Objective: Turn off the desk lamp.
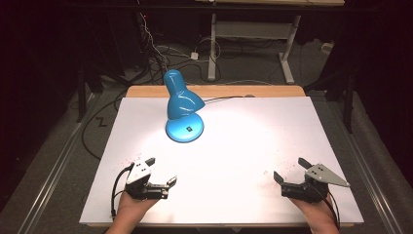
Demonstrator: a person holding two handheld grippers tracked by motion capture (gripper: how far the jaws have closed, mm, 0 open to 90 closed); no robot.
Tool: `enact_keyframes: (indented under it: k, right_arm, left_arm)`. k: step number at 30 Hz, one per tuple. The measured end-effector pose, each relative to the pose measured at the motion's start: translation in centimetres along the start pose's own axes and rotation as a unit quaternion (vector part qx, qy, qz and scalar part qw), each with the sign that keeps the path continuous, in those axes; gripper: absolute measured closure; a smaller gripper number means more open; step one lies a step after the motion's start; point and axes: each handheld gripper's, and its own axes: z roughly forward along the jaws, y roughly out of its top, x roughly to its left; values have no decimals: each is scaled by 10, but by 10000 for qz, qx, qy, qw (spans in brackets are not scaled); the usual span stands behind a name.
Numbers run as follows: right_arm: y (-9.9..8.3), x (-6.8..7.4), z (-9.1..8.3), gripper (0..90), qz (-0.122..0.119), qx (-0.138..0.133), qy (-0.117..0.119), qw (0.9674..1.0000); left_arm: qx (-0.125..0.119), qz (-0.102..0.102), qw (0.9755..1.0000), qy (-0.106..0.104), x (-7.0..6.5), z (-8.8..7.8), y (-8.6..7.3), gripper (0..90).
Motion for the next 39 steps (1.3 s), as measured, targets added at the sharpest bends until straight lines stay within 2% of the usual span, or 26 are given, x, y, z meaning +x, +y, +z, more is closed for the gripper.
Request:
enact_keyframes:
  k: [5, 9, 14, 18, 22, 27, 29, 32, 36, 39]
  right_arm:
    - [-4, -2, 0, 1, -33, 17, -13, 10000]
    - [-4, -1, -1, 2, -72, 9, -1, 10000]
    - [-4, 0, 0, 1, -93, 10, -1, 10000]
    - [-3, 2, 1, 1, -109, 28, -2, 9999]
    - [-3, 2, 3, 2, -124, 16, 9, 9999]
    - [-4, 3, 3, 2, -131, 45, 3, 9999]
    - [-4, 3, 3, 1, -114, 45, 9, 9999]
    - [-3, 2, 3, 1, -120, 24, 18, 9999]
    - [-4, 2, 3, 1, -105, 27, 22, 9999]
    - [-4, 3, 3, 1, -103, 32, 29, 9999]
  left_arm:
    - [-1, 15, 10000, -59, -1, 2, 0, 6]
    - [-7, 129, 9999, -72, -3, 0, 0, 6]
    - [-60, 41, 9999, -103, -2, -1, -1, 6]
    - [-6, 55, 10000, -72, -1, -2, -1, 6]
    - [0, 0, 10000, -15, 2, -6, 0, 31]
    - [-28, -45, 10000, -37, 6, -11, -1, 86]
    - [-39, -76, 9999, -74, 7, -11, -1, 133]
    - [-44, -121, 9999, -97, 8, -12, -1, 147]
    - [-17, -102, 9999, -118, 7, -11, -1, 152]
    - [14, -86, 9998, -180, 7, -11, -2, 192]
